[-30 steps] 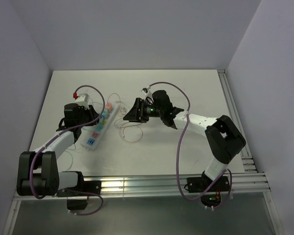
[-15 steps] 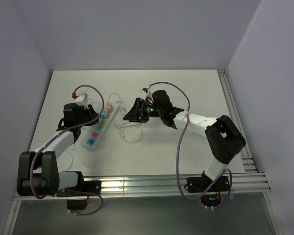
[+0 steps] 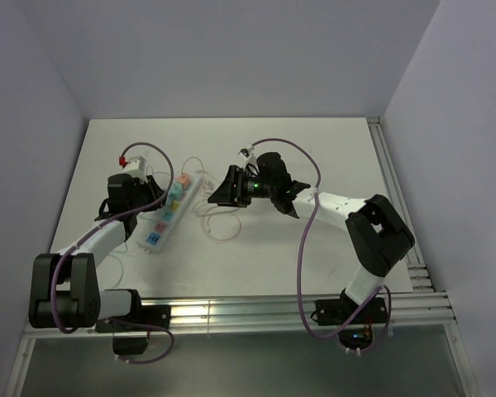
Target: Insert the plug
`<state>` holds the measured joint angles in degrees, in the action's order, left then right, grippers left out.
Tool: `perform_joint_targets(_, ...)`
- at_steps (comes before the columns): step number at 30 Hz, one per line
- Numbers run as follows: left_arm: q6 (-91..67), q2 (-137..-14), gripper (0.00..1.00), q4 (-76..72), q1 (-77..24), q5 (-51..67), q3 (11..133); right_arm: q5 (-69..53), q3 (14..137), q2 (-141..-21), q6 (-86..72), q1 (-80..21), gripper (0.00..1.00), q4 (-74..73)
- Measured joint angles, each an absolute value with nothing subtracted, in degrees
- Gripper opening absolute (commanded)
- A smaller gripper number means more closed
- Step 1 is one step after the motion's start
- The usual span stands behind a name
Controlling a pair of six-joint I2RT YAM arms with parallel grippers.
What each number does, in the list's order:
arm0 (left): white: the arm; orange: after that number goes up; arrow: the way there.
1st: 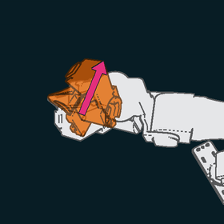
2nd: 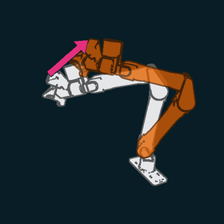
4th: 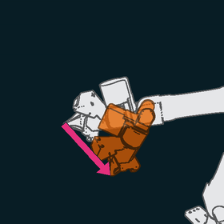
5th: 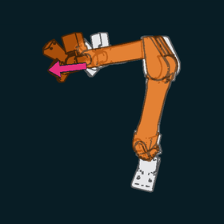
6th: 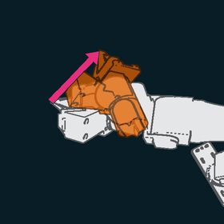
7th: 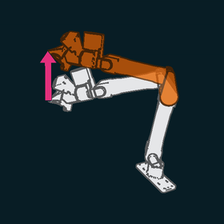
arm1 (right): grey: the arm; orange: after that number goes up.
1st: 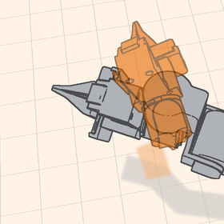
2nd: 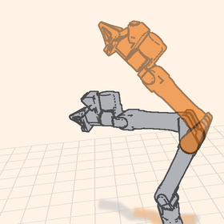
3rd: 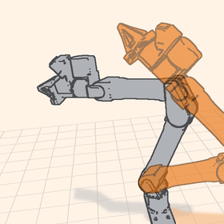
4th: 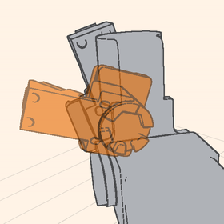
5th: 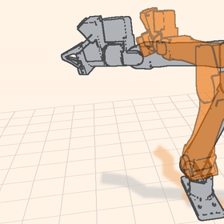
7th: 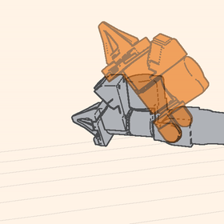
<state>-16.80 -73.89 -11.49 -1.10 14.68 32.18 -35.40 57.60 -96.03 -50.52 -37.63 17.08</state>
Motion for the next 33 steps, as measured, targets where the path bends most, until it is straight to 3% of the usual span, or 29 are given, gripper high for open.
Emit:
perform_joint_targets(13, -20.34, -73.54, 0.0, -10.7, -12.08, 2.11, 32.8, -35.4, 57.08, -96.47, -50.43, -37.74, 0.61, 17.12)
perform_joint_targets(22, -21.34, -72.27, 0.0, -9.76, -12.16, -1.54, 32.12, -35.42, 56.53, -96.47, -50.22, -37.74, 0.61, 17.12)
perform_joint_targets(33, -33.89, -80.2, 0.0, -10.02, -16.19, -2.52, 37.85, -35.42, 54.7, -96.47, -49.15, -37.74, 0.61, 16.64)
